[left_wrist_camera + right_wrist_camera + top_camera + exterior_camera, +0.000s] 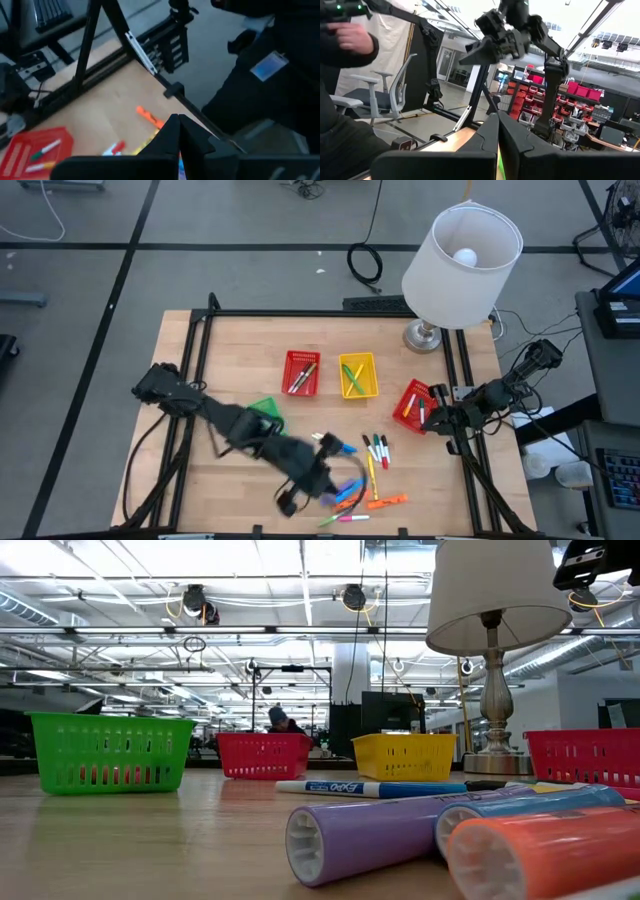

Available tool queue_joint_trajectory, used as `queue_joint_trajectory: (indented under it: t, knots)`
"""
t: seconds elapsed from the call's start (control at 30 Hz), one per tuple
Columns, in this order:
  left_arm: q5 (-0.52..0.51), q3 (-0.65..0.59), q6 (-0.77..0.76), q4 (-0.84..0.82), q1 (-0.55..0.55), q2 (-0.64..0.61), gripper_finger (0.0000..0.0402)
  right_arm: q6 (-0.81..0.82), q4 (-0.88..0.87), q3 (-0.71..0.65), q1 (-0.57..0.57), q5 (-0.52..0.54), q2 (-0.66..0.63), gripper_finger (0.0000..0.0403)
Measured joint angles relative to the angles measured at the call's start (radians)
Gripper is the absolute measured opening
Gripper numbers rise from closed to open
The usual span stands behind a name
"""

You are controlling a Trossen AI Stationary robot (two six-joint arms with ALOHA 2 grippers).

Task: Pick & Place Markers
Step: Put the light blue marker into the left red bin

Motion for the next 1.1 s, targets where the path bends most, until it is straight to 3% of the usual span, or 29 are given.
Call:
queue_joint_trajectory:
  t: [0.17,0.33,0.43,0.53,0.8,0.97,1.1]
  knots:
    - [0.102,-0.296,-0.024,0.327,0.087,-0.070,0.0003,0.003,-0.003,0.000,0.000,0.000,0.001,0.0000]
    - [0.171,-0.639,-0.102,0.873,0.139,-0.105,0.0002,-0.009,-0.015,0.000,0.000,0.036,0.001,0.0000]
    - [0.188,-0.773,-0.130,1.101,0.161,-0.108,0.0002,-0.016,-0.029,0.000,0.000,0.097,0.005,0.0000]
    - [0.188,-0.873,-0.157,1.228,0.201,-0.108,0.0001,-0.016,-0.039,0.000,0.000,0.144,0.005,0.0000]
    - [0.173,-1.063,-0.106,1.250,0.264,-0.331,0.0001,0.010,-0.061,0.000,0.000,0.151,0.014,0.0000]
    - [0.066,-1.178,-0.095,1.171,0.294,-0.538,0.0001,-0.005,-0.101,0.000,0.000,0.109,0.028,0.0000]
    - [-0.037,-1.262,-0.147,1.167,0.293,-0.578,0.0001,-0.048,-0.110,0.000,0.001,0.095,0.030,0.0000]
